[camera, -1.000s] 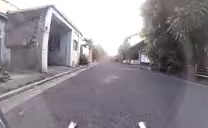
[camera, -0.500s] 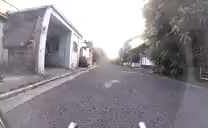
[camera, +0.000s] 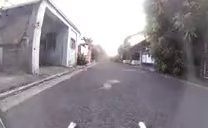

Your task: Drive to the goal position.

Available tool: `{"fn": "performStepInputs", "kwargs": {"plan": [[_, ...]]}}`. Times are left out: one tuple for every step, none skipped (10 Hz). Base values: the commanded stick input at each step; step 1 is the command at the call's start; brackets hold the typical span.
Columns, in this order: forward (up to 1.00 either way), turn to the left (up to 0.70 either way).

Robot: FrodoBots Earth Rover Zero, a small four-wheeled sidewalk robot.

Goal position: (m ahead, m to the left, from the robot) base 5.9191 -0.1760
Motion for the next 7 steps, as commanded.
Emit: {"fn": "performStepInputs", "kwargs": {"plan": [[0.7,0.0],[0.7,-0.03],[0.7,-0.13],[0.7,-0.24],[0.7,-0.23],[0.7,-0.14],[0.7,0.0]]}}
